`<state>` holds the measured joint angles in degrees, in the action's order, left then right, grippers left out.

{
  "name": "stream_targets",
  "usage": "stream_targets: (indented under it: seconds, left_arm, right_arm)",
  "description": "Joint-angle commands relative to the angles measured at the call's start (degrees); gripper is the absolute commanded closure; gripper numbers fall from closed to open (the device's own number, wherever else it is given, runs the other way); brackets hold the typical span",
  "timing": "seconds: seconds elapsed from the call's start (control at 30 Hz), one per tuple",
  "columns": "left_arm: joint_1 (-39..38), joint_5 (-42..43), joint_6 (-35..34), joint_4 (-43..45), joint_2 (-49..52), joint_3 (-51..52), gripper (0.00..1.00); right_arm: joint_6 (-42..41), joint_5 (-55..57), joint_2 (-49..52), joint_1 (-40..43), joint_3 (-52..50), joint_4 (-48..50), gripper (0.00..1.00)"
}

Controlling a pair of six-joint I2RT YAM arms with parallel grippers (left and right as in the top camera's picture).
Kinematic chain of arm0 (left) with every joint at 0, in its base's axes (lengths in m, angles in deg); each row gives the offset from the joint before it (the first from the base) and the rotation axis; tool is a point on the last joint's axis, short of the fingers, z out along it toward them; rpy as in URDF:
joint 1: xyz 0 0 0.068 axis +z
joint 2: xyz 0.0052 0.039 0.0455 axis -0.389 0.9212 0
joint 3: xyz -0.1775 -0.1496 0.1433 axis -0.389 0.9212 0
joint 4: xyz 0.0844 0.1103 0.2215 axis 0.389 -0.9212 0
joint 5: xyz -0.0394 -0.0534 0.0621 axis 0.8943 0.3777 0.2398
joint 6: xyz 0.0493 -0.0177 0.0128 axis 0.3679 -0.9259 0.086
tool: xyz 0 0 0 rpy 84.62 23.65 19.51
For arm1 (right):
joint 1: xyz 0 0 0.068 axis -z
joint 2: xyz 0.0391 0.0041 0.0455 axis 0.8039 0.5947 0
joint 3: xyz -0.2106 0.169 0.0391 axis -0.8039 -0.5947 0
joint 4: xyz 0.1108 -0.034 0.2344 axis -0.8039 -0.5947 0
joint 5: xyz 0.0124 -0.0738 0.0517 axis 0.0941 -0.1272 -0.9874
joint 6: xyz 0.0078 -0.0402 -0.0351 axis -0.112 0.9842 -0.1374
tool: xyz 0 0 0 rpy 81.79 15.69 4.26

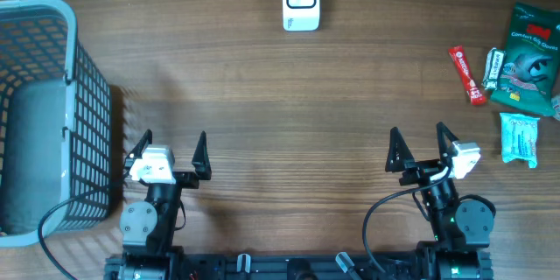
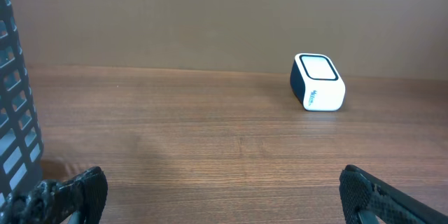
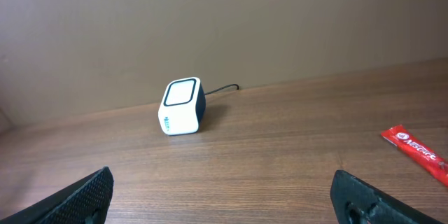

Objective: Scan the item barcode

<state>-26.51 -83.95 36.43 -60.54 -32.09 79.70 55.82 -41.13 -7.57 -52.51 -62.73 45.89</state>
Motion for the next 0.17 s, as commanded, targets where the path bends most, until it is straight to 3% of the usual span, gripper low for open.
stream_targets:
  seconds: [0.0, 0.13]
  left_arm:
    - [0.37, 0.70, -0.74, -0.02, -0.42, 0.52, 0.00]
    - [0.37, 0.70, -0.74, -0.02, -0.42, 0.52, 0.00]
  right_arm:
    - [-0.26, 0.96, -0.15, -0.24, -0.04, 0.33, 0.00]
    - [-0.28, 0.96, -0.15, -0.24, -0.04, 0.33, 0.00]
